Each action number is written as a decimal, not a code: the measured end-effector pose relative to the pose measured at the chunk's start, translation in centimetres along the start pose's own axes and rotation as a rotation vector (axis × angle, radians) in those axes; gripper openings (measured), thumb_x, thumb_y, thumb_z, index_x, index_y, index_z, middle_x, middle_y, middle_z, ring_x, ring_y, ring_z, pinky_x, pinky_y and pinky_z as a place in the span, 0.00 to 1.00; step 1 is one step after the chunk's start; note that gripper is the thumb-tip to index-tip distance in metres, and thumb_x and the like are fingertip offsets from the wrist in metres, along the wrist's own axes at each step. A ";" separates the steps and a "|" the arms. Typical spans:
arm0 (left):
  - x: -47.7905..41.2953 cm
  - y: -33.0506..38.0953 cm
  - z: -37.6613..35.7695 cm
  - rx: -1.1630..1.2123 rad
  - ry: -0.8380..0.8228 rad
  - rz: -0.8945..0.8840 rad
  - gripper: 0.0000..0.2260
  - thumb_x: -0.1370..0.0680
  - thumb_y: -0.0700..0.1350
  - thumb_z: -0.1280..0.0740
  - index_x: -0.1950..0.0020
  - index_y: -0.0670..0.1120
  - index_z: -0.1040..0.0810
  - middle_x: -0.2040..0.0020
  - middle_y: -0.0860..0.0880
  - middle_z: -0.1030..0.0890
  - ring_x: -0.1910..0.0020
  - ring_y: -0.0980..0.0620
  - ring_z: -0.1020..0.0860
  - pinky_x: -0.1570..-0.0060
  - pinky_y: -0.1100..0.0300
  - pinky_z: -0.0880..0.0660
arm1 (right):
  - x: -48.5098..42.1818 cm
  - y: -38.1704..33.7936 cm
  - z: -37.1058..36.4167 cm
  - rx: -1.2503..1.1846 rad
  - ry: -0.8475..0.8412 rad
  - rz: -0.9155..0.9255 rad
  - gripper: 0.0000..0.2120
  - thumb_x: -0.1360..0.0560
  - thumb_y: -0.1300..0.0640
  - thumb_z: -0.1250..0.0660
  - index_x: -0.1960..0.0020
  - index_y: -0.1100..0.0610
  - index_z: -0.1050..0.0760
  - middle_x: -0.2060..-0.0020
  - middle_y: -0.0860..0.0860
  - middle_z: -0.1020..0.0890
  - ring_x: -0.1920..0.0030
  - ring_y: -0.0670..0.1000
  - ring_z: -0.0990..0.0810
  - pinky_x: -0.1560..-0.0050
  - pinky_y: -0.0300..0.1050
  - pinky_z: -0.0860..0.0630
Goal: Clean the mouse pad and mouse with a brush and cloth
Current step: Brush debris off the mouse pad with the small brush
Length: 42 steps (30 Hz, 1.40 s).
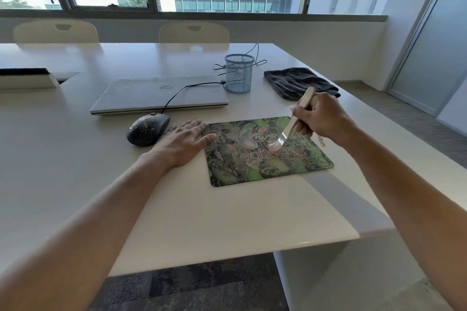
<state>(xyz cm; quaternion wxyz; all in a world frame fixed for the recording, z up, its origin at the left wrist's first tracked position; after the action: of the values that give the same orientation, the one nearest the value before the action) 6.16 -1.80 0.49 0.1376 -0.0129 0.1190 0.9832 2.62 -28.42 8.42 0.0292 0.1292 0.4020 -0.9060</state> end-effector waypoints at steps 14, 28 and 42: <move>-0.3 -0.2 -0.2 -0.004 0.007 -0.002 0.29 0.23 0.64 0.52 0.25 0.52 0.45 0.23 0.52 0.46 0.24 0.55 0.49 0.27 0.51 0.53 | 1.1 -4.6 -5.6 -0.222 -0.099 0.102 0.13 0.23 0.59 0.36 0.59 0.69 0.21 0.76 0.51 0.20 0.80 0.43 0.23 0.74 0.36 0.22; -0.3 -0.2 -0.3 -0.005 0.011 -0.008 0.28 0.22 0.63 0.52 0.25 0.53 0.45 0.23 0.52 0.46 0.24 0.55 0.49 0.27 0.51 0.53 | -1.4 -0.8 1.5 0.157 -0.031 -0.011 0.16 0.23 0.59 0.36 0.69 0.61 0.24 0.83 0.46 0.23 0.81 0.42 0.24 0.78 0.30 0.27; -0.3 -0.2 -0.2 0.005 0.017 -0.013 0.28 0.22 0.63 0.52 0.25 0.52 0.44 0.23 0.52 0.45 0.24 0.55 0.49 0.27 0.51 0.53 | -0.5 0.9 0.9 -0.036 -0.057 -0.007 0.13 0.24 0.58 0.35 0.64 0.63 0.22 0.79 0.49 0.20 0.79 0.44 0.22 0.75 0.34 0.24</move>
<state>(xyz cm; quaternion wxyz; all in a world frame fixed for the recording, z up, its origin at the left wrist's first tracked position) 6.53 -1.73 0.26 0.1430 -0.0219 0.1228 0.9818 3.03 -29.65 8.47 0.0400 0.1013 0.4175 -0.9021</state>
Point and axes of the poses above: each hand's wrist, its own x-axis away from the middle knuckle, its own z-axis out of the back of the hand, y = z × x, the point moved 7 cm from there along -x, towards the middle knuckle
